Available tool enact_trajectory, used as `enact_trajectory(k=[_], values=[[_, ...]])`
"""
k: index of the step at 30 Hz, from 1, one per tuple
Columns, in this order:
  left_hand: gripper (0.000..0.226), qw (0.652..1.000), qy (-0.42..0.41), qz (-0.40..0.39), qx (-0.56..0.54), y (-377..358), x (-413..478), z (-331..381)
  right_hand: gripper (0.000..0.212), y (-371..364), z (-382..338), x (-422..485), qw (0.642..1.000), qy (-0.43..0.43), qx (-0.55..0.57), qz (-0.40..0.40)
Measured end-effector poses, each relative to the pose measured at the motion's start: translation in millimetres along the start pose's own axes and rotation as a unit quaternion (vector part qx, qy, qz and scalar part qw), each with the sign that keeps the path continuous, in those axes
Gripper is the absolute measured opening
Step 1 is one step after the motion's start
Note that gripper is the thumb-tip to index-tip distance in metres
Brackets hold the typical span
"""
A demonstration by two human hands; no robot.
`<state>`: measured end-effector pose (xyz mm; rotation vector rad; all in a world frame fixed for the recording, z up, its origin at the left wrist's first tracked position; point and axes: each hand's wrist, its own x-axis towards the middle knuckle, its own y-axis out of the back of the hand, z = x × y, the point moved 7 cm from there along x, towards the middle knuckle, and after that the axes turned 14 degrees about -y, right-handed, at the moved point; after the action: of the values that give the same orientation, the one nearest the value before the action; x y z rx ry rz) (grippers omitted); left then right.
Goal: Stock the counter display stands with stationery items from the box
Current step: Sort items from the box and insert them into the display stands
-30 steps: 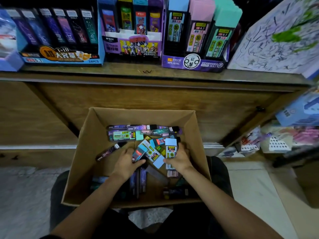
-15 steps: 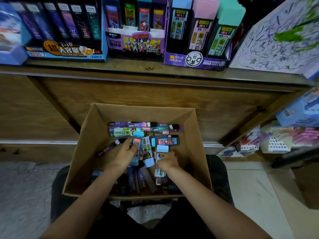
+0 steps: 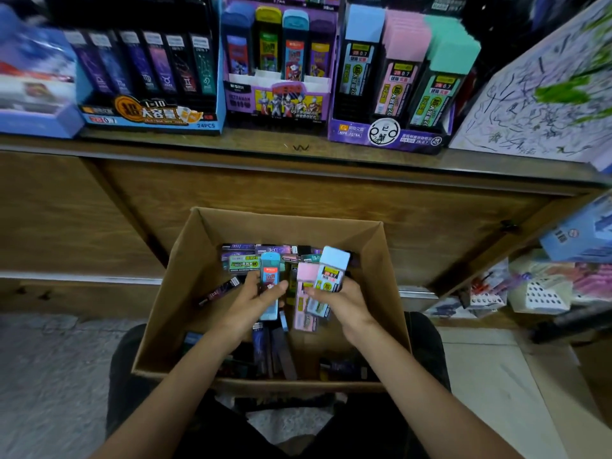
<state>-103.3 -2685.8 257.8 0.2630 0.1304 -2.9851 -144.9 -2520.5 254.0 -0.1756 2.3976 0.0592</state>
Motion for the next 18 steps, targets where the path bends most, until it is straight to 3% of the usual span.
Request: enact_trajectory(k=[5,8,15,18], values=[[0.054,0.995,-0.073,-0.064,-0.003,-27,-1,39,0.032,-13,-43,-28,0.993,0.037,0.055,-0.093],[0.049,0.991,-0.107,-0.081,-0.015,-37,2,60,0.030,-18,-62,-42,0.991,0.046,0.062,-0.107],[0.055,0.988,-0.129,-0.042,-0.068,-45,6,102,0.032,-17,-103,-63,0.989,0.048,0.067,-0.125],[0.055,0.985,-0.152,-0.037,-0.070,-47,11,126,0.026,-4,-133,-74,0.987,0.094,0.085,-0.098]])
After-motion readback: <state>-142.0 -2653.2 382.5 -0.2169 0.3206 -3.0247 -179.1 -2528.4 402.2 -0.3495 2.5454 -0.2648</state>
